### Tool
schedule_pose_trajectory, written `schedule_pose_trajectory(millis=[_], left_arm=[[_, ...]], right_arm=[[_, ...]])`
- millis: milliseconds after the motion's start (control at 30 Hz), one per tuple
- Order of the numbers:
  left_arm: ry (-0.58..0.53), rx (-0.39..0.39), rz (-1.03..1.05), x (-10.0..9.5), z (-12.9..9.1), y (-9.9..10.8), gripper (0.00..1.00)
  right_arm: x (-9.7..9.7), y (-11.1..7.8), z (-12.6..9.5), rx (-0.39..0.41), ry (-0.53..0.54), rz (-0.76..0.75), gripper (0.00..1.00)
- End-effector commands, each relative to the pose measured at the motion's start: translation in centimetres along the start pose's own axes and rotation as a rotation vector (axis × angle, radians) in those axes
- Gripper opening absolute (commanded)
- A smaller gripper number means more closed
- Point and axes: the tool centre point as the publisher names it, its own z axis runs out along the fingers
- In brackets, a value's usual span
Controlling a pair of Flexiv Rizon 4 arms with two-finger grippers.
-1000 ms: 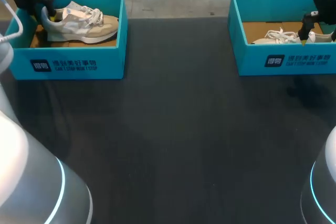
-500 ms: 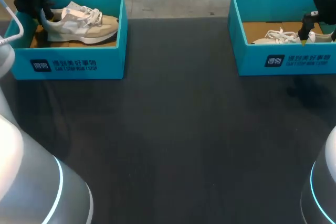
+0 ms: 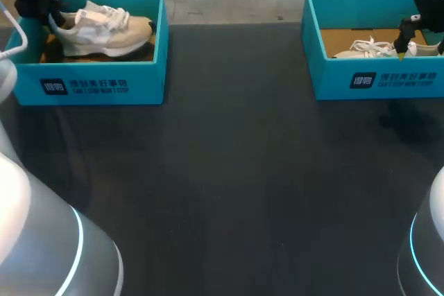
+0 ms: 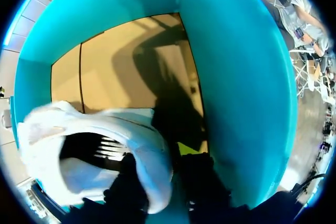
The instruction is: Take the shoe out of the shoebox, open the shoe tongue, remove and reinsert the insole, then place the shoe into the shoebox
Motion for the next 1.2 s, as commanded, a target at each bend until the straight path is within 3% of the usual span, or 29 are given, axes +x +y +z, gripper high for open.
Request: schedule_pose_trajectory(millis=[33,100,433,1200], left_arm=[[-0.008,0.110,0.000,0.5,-0.3,0.8,0.04],[-0.011,0.110,0.001,0.5,-0.4,0.7,0.00],[-0.014,0.097,0.019,0.2,-2.1,0.3,0.00],[0.080,0.037,0.023,-0.2,-10.1,-2.0,0.00]], right_arm=[[0.0,0.0,0.0,-0.001,0.001,0.000,1.00],[0.0,0.0,0.0,-0.001,0.001,0.000,1.00],[0.0,0.0,0.0,-0.001,0.001,0.000,1.00],[0.0,0.0,0.0,-0.001,0.001,0.000,1.00]])
